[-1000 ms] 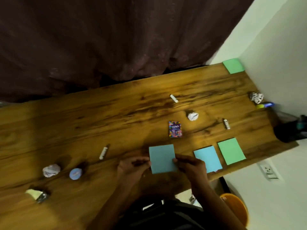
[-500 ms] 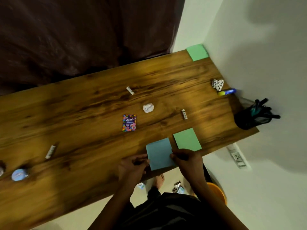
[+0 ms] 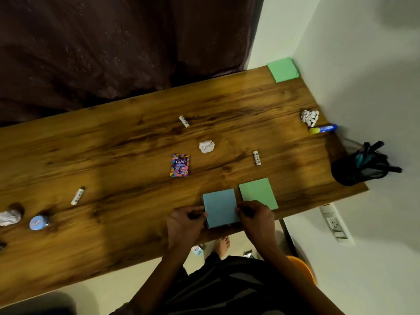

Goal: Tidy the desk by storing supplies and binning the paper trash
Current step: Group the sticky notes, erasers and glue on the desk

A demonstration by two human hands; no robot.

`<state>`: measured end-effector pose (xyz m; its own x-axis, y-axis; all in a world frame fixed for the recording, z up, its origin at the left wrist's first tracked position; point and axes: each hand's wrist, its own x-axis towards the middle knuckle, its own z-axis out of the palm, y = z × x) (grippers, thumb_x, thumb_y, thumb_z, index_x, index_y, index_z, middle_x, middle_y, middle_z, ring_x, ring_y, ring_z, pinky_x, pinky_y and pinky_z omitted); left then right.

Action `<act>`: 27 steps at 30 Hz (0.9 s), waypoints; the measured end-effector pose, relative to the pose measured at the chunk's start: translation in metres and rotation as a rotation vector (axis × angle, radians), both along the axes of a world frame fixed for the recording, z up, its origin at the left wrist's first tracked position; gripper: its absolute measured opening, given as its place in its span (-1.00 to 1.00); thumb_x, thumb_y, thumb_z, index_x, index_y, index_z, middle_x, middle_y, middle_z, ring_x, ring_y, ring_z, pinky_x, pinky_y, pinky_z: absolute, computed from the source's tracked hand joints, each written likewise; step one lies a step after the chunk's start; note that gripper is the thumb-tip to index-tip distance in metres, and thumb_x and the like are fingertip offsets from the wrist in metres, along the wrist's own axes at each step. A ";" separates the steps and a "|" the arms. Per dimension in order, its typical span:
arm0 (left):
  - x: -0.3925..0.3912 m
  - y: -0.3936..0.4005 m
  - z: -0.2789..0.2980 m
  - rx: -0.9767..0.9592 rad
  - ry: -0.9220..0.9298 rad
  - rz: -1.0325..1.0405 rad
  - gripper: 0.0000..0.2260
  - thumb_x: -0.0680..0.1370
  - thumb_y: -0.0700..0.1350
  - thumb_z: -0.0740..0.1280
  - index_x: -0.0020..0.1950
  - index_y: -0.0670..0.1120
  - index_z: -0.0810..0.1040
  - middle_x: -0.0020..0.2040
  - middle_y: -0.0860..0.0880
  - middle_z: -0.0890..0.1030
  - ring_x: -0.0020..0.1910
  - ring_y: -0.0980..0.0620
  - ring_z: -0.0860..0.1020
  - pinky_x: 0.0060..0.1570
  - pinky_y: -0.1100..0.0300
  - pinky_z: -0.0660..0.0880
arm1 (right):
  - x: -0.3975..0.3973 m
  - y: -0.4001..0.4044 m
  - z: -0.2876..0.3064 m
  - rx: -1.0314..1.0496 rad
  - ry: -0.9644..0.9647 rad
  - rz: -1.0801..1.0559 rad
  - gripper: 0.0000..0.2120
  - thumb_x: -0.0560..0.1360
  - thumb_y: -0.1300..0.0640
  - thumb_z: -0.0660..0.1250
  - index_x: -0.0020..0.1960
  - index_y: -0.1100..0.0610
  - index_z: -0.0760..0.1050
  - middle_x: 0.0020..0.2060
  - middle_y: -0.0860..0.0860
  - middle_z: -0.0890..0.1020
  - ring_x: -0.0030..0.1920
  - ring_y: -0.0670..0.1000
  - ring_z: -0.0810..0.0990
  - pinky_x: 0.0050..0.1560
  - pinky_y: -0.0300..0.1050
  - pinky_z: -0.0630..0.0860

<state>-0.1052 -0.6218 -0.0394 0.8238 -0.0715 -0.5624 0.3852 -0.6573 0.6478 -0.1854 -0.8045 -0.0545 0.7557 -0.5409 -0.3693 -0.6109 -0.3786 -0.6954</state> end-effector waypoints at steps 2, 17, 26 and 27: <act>-0.002 0.000 -0.001 0.025 -0.035 -0.003 -0.82 0.51 -0.03 0.54 0.10 0.10 0.74 0.00 0.22 0.66 -0.09 0.18 0.67 0.06 0.06 0.68 | 0.001 0.000 -0.001 -0.024 0.001 0.020 -0.79 0.55 0.11 0.44 0.17 0.06 0.68 0.10 -0.01 0.71 0.01 -0.09 0.65 -0.19 -0.57 0.39; -0.013 0.010 0.010 -0.024 -0.191 0.014 -0.86 0.50 0.01 0.55 0.05 0.08 0.73 -0.01 0.20 0.72 -0.09 0.30 0.64 -0.09 0.41 0.55 | -0.003 0.010 0.016 -0.164 -0.071 0.073 -0.76 0.56 0.00 0.43 0.12 0.13 0.69 -0.02 0.03 0.73 -0.17 -0.18 0.57 -0.31 -0.56 0.43; -0.006 0.046 0.031 -0.180 -0.224 -0.026 -0.90 0.51 -0.11 0.52 -0.09 0.12 0.71 -0.13 0.24 0.71 -0.15 0.35 0.64 -0.01 0.24 0.63 | -0.028 0.037 0.051 -0.146 -0.113 -0.110 -0.75 0.55 -0.05 0.43 0.09 0.09 0.71 -0.05 -0.04 0.74 -0.20 -0.30 0.58 -0.28 -0.58 0.43; -0.005 0.046 0.032 -0.189 -0.224 -0.038 -0.89 0.52 -0.11 0.52 -0.11 0.12 0.71 -0.13 0.24 0.70 -0.15 0.36 0.64 -0.07 0.32 0.59 | -0.029 0.037 0.053 -0.130 -0.121 -0.131 -0.75 0.54 -0.05 0.43 0.09 0.09 0.71 -0.05 -0.06 0.74 -0.19 -0.32 0.58 -0.27 -0.59 0.42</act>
